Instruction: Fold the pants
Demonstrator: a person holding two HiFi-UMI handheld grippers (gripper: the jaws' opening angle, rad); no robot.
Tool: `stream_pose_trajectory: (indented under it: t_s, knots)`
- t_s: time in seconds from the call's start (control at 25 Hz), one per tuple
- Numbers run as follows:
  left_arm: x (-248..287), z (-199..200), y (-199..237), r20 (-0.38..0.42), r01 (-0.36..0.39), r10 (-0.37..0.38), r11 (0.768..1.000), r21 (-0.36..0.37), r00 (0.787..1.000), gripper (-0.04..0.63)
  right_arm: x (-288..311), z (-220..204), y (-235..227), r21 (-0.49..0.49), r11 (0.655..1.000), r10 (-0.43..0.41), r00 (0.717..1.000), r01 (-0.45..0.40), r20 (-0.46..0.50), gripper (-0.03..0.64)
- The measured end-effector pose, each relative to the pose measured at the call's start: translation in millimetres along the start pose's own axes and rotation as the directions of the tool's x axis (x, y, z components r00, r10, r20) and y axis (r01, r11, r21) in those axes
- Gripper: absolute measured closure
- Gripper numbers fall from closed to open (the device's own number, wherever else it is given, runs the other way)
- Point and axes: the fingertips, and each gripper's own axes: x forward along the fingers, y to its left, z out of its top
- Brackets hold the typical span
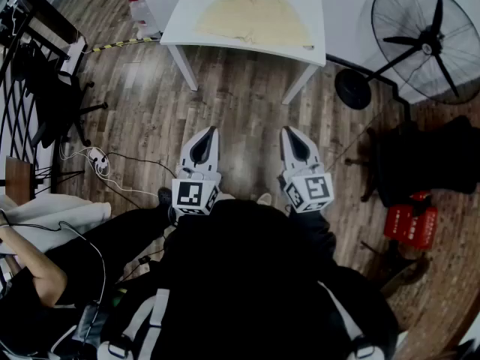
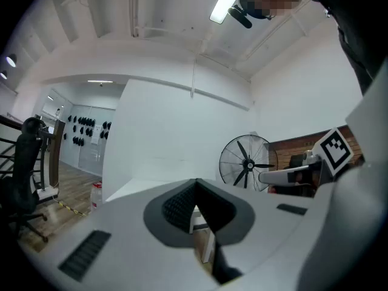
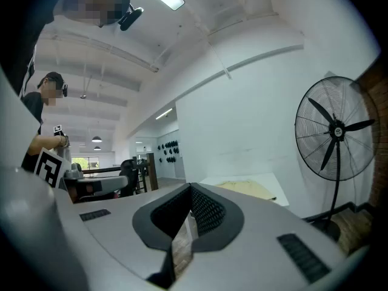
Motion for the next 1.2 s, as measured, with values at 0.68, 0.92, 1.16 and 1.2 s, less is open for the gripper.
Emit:
stream_pose_trajectory:
  t_s: [0.68,0.92,1.16,1.2]
  knots:
    - [16,-5,62,-0.015,0.116,-0.116,0.993,-0.021,0.993,0.594,45,-7,35,0.072,0.990,-0.122,0.992,0.120,0.025,0.623]
    - [40,-11,87,-0.022,0.117,-0.117,0.993,-0.024,0.993,0.594,82,-10,35,0.070,0.990,-0.121,0.993,0.119,0.015,0.624]
    - [80,7,113,0.017,0.103,-0.103,0.994,-0.031,0.995,0.594,134,-1,22,0.074,0.991,-0.116,0.992,0.113,0.043,0.623]
    - [89,9,119,0.020,0.104,-0.104,0.994,-0.019,0.994,0.594,147,0,20,0.075,0.991,-0.112,0.993,0.108,0.049,0.624]
